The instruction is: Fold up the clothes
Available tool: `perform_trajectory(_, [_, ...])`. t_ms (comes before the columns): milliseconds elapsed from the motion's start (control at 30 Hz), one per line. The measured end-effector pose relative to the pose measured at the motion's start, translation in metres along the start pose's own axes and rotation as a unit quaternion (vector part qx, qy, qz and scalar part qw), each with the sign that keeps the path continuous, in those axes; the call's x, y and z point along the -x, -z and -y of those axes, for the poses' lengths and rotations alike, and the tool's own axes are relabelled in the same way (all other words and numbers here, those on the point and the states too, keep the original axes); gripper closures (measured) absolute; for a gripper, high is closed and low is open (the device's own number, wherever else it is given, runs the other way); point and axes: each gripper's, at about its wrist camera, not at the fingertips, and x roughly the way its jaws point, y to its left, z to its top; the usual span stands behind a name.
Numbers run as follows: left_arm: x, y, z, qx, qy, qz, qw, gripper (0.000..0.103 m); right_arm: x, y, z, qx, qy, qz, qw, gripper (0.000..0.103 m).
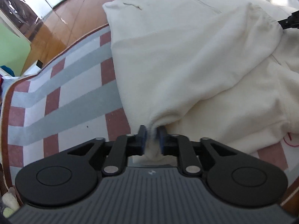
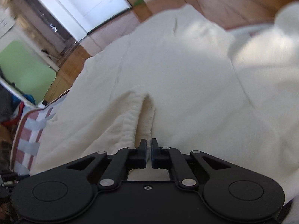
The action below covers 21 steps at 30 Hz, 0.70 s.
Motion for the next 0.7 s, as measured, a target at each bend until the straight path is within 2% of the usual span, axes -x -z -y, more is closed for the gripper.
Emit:
perform_trajectory(33, [0.003,-0.002,-0.004,0.004,0.004,0.002,1.0000,0.063,0.004,-0.001,0.000,-0.008,-0.004,0.006,1.000,0.084])
perform_trajectory(67, [0.007,-0.003,-0.008,0.008,0.008,0.003,0.9999,0.061,0.006,-0.003,0.003,-0.025,-0.012,0.010,1.000,0.073])
perform_trajectory(100, [0.011,-0.004,-0.011,0.015,0.015,0.004,0.9998,0.061,0.008,-0.005,0.006,-0.043,-0.022,0.012,0.999,0.066])
perform_trajectory(133, [0.018,-0.006,-0.019,0.027,0.051,0.011,0.9983,0.064,0.011,-0.007,0.009,-0.061,-0.031,0.014,0.998,0.051])
perform_trajectory(167, [0.026,-0.008,-0.027,0.039,0.091,0.019,0.9949,0.065,0.011,-0.006,0.012,-0.080,-0.053,0.010,0.995,0.050])
perform_trajectory(233, [0.045,-0.008,-0.040,0.073,0.191,0.045,0.9779,0.064,0.008,-0.003,0.019,-0.125,-0.114,-0.006,0.985,0.050])
perform_trajectory(300, [0.057,-0.011,-0.044,0.093,0.230,0.071,0.9662,0.062,0.002,0.003,0.020,-0.161,-0.149,-0.020,0.975,0.046])
perform_trajectory(333, [0.056,-0.013,-0.044,0.099,0.232,0.080,0.9643,0.062,-0.001,0.005,0.017,-0.160,-0.147,-0.022,0.976,0.043])
perform_trajectory(367, [0.056,-0.016,-0.044,0.106,0.232,0.089,0.9628,0.061,-0.006,0.005,0.009,-0.134,-0.124,-0.024,0.983,0.043])
perform_trajectory(400, [0.047,-0.021,-0.041,0.103,0.217,0.088,0.9668,0.061,-0.010,0.003,0.001,-0.098,-0.094,-0.028,0.990,0.043])
perform_trajectory(433, [0.037,-0.027,-0.038,0.097,0.200,0.085,0.9714,0.059,-0.015,0.001,-0.007,-0.062,-0.063,-0.031,0.996,0.053])
perform_trajectory(467, [0.026,-0.032,-0.034,0.092,0.182,0.081,0.9756,0.059,-0.020,-0.001,-0.016,-0.026,-0.032,-0.034,0.999,0.071])
perform_trajectory(567, [-0.010,-0.047,-0.021,0.071,0.121,0.036,0.9894,0.059,-0.012,-0.002,-0.048,0.090,0.021,-0.007,0.996,0.077])
perform_trajectory(633, [-0.022,-0.044,-0.015,0.059,0.115,0.008,0.9915,0.059,0.010,-0.004,-0.064,0.129,0.025,0.022,0.991,0.077])
perform_trajectory(700, [-0.030,-0.038,-0.012,0.054,0.111,-0.012,0.9922,0.055,0.024,-0.008,-0.069,0.142,0.045,0.016,0.989,0.078])
